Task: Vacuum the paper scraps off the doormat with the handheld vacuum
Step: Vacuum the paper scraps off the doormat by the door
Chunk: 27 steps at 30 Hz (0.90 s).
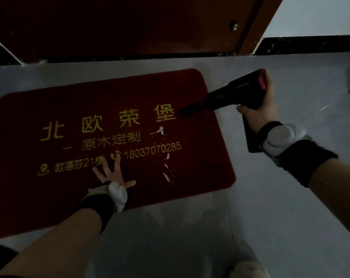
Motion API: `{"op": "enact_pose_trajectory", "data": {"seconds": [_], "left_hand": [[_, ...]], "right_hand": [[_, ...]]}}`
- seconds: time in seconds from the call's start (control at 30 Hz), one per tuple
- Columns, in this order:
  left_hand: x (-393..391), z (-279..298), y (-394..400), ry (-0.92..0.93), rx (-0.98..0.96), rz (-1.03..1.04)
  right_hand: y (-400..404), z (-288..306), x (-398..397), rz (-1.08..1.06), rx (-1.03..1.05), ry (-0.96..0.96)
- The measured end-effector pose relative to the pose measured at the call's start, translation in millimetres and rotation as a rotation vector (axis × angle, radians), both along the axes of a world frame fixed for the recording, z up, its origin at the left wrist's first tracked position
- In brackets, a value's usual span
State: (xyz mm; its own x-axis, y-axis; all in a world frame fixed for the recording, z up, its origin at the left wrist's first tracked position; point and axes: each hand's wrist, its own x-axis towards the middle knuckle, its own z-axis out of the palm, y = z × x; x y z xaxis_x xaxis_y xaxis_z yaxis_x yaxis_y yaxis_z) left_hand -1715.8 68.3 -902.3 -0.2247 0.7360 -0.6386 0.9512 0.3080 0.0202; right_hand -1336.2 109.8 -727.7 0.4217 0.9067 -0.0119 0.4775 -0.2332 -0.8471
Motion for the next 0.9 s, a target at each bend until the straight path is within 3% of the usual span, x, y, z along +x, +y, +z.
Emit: {"op": "enact_pose_trajectory", "data": {"seconds": [0.47,0.9], "left_hand": [[-0.8,4.6,1.3,-0.046,0.069,0.071],[19.3,34.7,-25.8,-0.137,0.052,0.180]], "right_hand": [[78.2,20.6,4.4,0.320,0.008,-0.189],[26.8,8.9,8.3,0.433,-0.065,-0.216]]}}
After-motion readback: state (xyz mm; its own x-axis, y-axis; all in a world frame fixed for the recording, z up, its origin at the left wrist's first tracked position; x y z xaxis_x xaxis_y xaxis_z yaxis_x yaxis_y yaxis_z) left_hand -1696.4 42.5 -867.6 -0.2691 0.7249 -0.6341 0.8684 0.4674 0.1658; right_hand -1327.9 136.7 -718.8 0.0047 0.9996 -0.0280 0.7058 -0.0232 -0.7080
